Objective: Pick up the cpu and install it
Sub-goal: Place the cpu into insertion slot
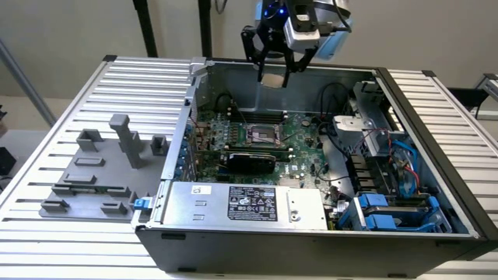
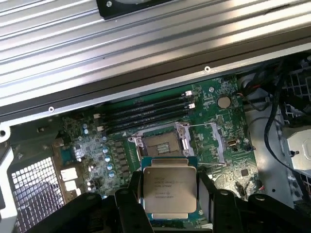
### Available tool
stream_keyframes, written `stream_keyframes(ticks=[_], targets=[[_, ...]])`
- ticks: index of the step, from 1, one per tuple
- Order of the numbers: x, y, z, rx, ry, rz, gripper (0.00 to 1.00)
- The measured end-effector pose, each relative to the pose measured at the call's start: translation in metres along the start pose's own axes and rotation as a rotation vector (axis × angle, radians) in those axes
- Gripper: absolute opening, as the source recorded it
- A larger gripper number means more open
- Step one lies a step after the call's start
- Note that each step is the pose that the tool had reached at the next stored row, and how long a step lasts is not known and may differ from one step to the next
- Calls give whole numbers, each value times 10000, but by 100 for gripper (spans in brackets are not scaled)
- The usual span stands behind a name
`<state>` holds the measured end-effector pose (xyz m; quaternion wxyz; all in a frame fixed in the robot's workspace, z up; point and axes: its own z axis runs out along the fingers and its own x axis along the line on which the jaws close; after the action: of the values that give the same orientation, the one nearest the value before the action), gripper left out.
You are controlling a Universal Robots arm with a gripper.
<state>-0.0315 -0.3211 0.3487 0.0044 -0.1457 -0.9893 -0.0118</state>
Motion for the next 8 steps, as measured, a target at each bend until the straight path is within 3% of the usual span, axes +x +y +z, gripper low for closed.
stream_keyframes(ticks=[8], targets=[[0,-1,36,-17,-32,1461,55]])
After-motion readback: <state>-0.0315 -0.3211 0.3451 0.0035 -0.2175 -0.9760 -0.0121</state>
